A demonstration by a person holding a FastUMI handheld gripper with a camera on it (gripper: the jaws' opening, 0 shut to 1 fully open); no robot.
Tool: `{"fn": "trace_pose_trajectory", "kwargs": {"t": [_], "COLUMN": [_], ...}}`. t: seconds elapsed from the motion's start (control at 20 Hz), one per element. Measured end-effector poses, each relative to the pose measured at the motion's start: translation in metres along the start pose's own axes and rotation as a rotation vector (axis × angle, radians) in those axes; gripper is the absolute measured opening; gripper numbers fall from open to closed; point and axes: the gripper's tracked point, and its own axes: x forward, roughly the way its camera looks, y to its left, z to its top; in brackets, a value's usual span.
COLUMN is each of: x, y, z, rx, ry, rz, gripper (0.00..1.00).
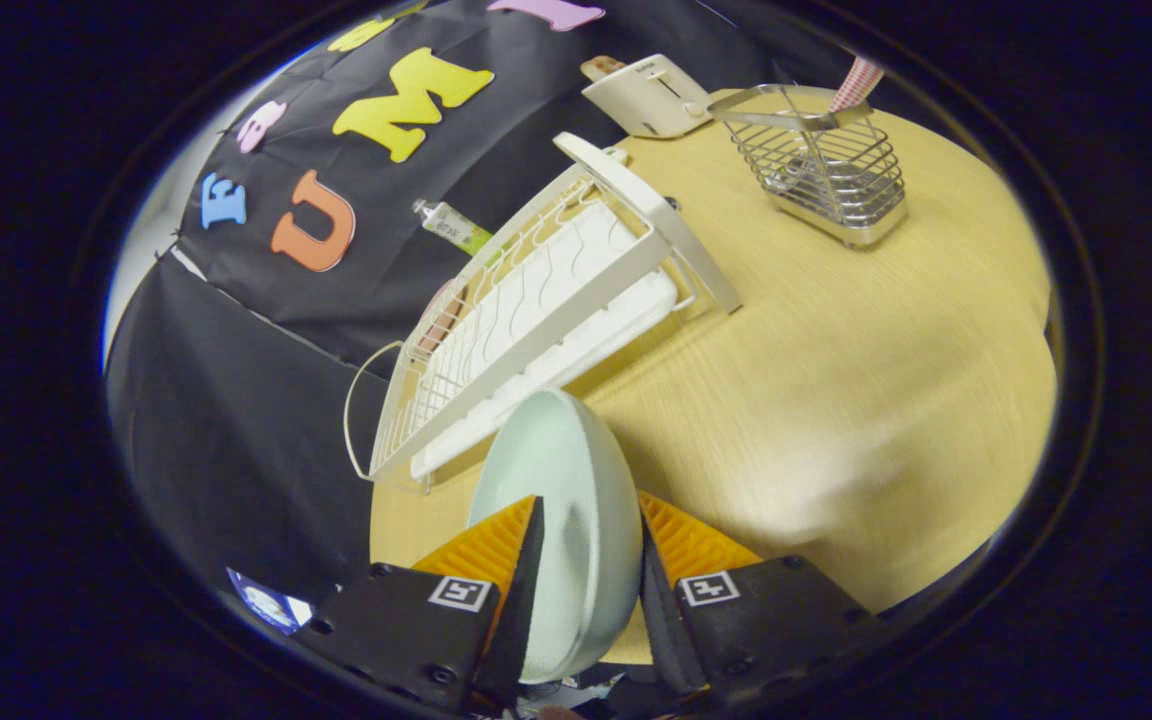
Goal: Take the plate from the dish rack, then take the spoon from the basket and place it into the plate.
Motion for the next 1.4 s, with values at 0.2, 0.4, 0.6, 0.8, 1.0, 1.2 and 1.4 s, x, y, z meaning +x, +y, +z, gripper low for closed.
{"fn": "trace_pose_trajectory", "kwargs": {"t": [0.2, 0.4, 0.6, 0.8, 1.0, 1.2, 1.4], "x": [-0.001, -0.021, -0.062, -0.111, -0.153, -0.172, -0.158], "y": [-0.004, -0.001, -0.009, -0.029, -0.058, -0.107, -0.131], "z": [0.006, 0.017, 0.039, 0.069, 0.105, 0.145, 0.184], "rx": [-0.027, -0.159, -0.375, -0.534, -0.557, -0.585, -0.571], "ry": [-0.010, -0.098, -0.294, -0.504, -0.641, -0.722, -0.745], "rz": [0.008, -0.005, -0.062, -0.141, -0.166, -0.243, -0.233], "gripper": [0.61, 0.77, 0.93, 1.00, 1.00, 1.00, 1.00]}}
